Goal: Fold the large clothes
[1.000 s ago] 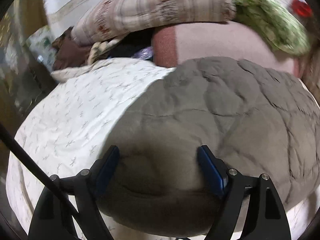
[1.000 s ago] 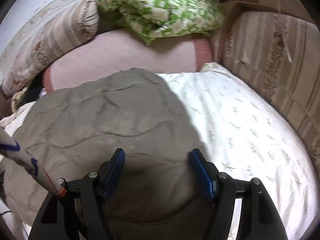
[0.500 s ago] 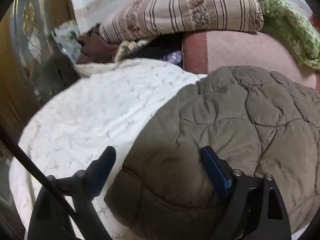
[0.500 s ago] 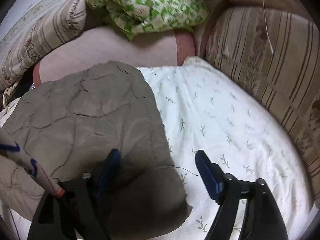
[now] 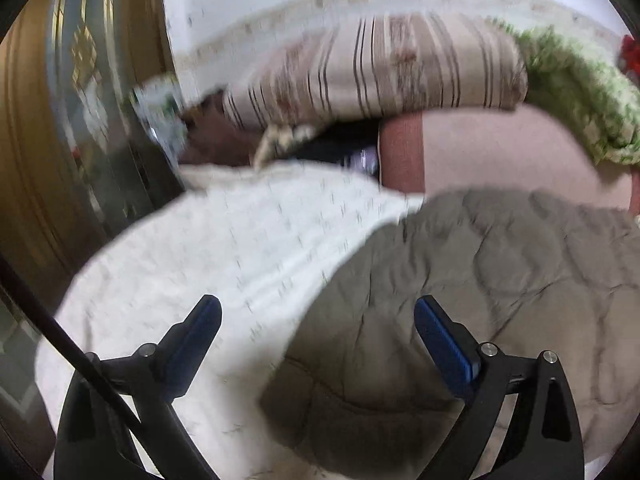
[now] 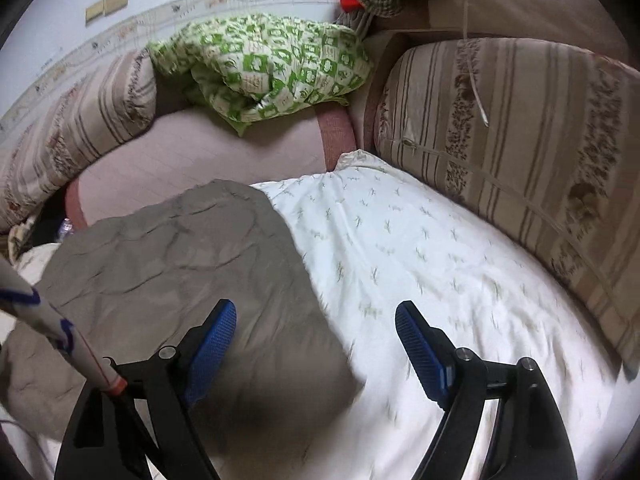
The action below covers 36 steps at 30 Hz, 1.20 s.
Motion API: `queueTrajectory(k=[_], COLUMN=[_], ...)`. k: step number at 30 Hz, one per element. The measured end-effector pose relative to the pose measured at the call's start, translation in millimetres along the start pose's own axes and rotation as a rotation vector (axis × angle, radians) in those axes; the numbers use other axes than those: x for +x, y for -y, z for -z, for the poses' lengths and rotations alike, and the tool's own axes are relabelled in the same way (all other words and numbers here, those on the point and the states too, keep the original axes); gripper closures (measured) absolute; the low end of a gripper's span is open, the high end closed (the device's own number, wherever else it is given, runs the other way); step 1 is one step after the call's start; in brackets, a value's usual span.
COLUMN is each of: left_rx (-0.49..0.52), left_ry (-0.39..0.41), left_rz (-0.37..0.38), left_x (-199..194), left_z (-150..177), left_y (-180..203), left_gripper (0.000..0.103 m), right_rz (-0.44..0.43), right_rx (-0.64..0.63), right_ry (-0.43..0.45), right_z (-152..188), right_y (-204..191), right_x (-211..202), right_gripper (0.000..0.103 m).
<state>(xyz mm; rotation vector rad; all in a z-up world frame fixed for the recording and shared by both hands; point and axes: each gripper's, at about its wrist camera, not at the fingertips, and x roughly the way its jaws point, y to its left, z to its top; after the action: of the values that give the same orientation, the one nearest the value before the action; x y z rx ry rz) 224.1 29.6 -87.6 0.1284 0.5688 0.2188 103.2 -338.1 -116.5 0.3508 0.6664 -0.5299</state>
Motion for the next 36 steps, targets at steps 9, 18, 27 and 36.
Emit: queueTrajectory(k=[9, 18, 27, 36], left_rx=[-0.045, -0.072, -0.046, 0.027], left_ry=[0.128, 0.094, 0.125, 0.042], left_rz=[0.183, 0.288, 0.322, 0.342], left_x=[-116, -201, -255, -276], left_z=[2, 54, 63, 85], left_y=[-26, -61, -74, -63], left_gripper=[0.006, 0.006, 0.006, 0.006], right_rz=[-0.045, -0.066, -0.106, -0.155], right_rx=[-0.082, -0.144, -0.103, -0.118], right_ry=[-0.069, -0.008, 0.066, 0.009], right_z=[96, 120, 111, 129], right_y=[-15, -11, 2, -4], right_x=[-85, -153, -198, -202], right_gripper=[0.018, 0.017, 0.017, 0.016])
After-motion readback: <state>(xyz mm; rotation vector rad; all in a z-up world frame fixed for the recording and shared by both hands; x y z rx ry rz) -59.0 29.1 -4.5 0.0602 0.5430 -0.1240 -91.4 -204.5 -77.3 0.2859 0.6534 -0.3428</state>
